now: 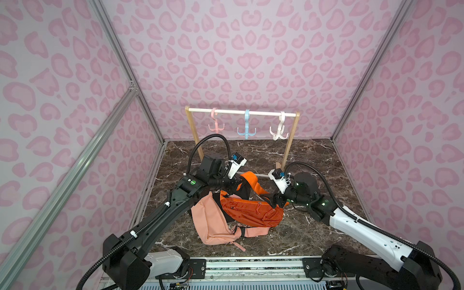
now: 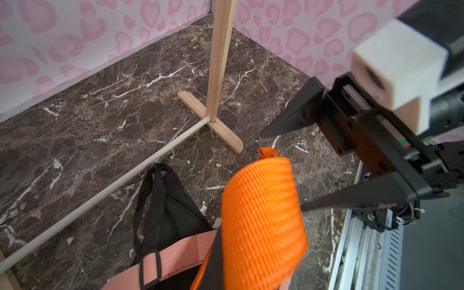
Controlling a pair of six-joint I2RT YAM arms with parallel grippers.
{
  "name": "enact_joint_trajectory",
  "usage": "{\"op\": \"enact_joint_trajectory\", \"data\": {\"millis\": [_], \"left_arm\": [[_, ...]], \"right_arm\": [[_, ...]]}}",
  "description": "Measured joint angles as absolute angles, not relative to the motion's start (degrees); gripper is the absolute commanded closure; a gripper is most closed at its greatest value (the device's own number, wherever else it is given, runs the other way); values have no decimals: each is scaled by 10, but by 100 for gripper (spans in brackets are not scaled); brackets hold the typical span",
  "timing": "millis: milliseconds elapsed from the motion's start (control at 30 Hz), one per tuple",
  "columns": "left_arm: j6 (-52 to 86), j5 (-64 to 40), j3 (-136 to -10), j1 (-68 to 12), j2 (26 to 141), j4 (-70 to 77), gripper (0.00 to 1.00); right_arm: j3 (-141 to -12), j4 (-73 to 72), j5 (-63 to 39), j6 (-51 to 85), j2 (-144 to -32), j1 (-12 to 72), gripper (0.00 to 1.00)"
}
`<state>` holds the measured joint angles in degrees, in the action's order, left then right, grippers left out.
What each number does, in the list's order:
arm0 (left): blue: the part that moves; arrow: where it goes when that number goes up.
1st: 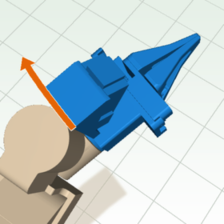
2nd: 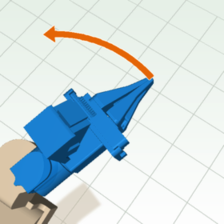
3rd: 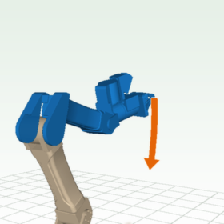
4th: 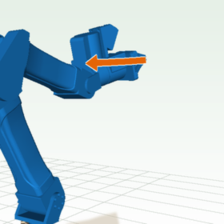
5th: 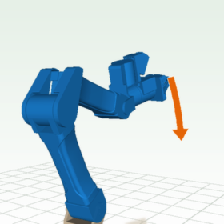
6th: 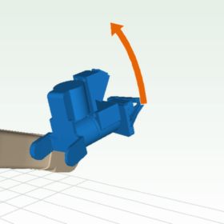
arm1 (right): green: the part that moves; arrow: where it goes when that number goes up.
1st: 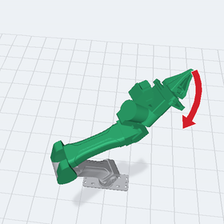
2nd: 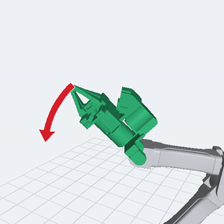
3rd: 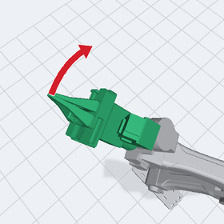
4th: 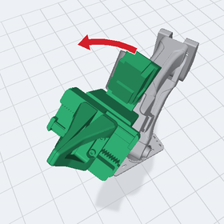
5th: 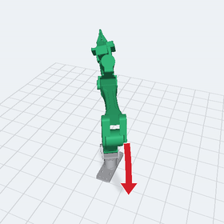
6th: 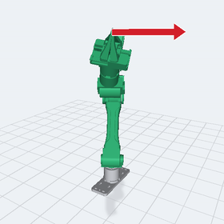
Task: Hang the bag on a hook
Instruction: Pick up the bag from the bag.
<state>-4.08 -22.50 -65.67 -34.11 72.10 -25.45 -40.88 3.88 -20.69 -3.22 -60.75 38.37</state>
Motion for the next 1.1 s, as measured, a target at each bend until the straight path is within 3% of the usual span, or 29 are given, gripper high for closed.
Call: {"op": "enact_joint_trajectory", "data": {"millis": [333, 433, 533, 600, 833, 1100], "left_arm": [[-27, -220, -648, -341, 711, -252, 96], [-25, -220, -645, -341, 705, -250, 96], [-23, -216, -640, -341, 696, -247, 96], [-18, -211, -636, -341, 689, -243, 96], [-8, -204, -657, -341, 691, -208, 96], [15, -211, -779, -342, 786, -141, 96]], "right_arm": [[-395, -13, -57, -8, -658, 441, 16], [-403, -32, -27, 5, -690, 442, 24], [-426, -31, 5, 12, -713, 443, 64], [-432, -30, 29, 20, -708, 444, 100], [-469, 22, 99, 24, -618, 433, 100], [-621, 118, 89, 18, -593, 345, 100]]}}
